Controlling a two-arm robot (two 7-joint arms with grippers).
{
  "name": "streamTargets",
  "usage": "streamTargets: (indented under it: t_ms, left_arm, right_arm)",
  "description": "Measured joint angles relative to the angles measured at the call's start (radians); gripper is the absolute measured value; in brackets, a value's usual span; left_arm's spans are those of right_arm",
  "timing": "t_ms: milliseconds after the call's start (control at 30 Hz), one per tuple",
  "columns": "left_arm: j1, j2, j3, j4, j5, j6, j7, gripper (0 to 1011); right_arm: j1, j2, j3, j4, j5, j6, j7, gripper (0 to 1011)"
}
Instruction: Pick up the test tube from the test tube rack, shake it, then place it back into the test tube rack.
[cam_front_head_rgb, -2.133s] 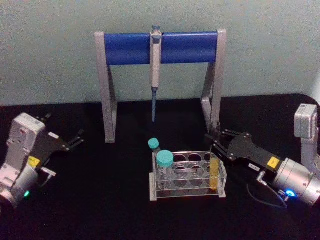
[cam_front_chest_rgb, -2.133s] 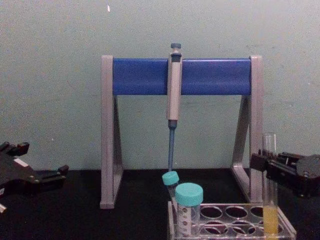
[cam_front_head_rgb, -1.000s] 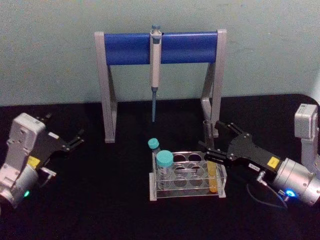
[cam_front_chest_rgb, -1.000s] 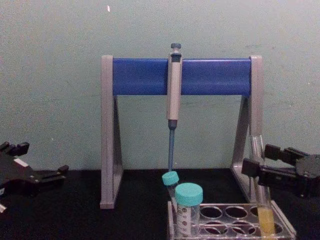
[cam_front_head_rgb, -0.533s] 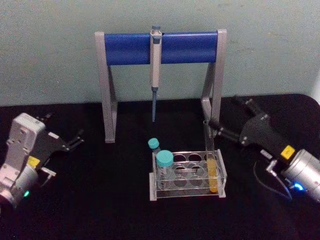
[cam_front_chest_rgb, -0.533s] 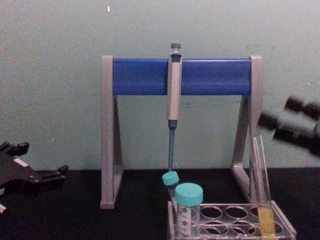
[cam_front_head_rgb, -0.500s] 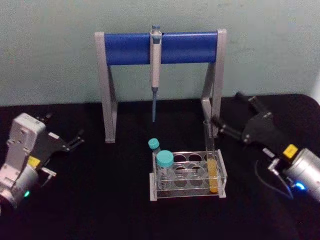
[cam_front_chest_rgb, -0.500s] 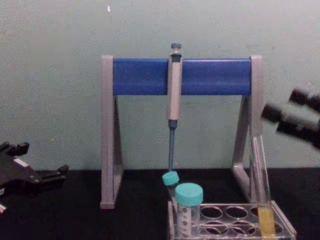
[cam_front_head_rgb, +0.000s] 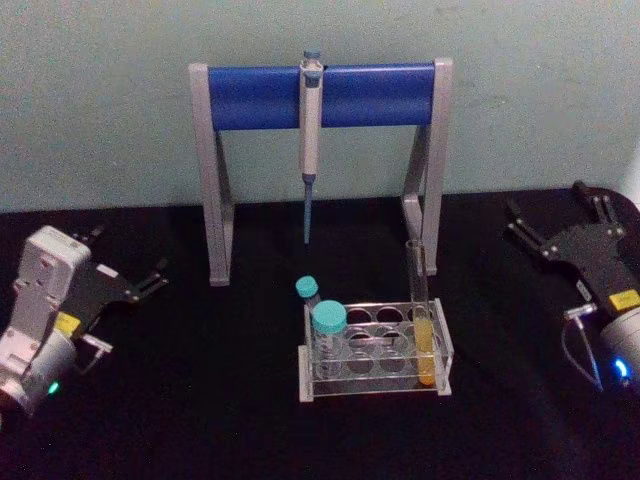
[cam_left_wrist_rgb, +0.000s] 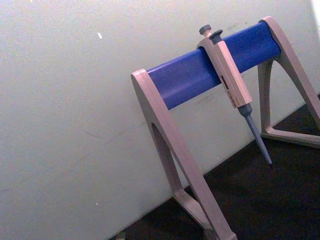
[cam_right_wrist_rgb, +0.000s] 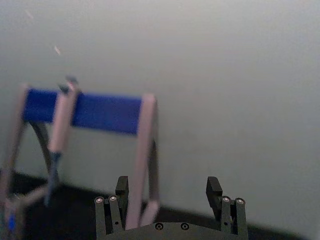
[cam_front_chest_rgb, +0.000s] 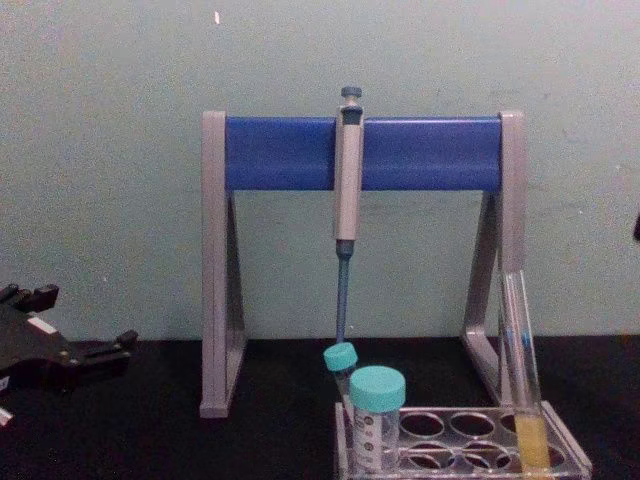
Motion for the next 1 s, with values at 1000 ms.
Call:
streamTargets:
  t_ms: [1000]
  left_arm:
    - [0.0,0.0,0.0,0.0,0.0,0.0,0.0,1001]
  right_arm:
    - [0.017,-0.063,0.031,0.078,0.04,0.254,0.007,1000]
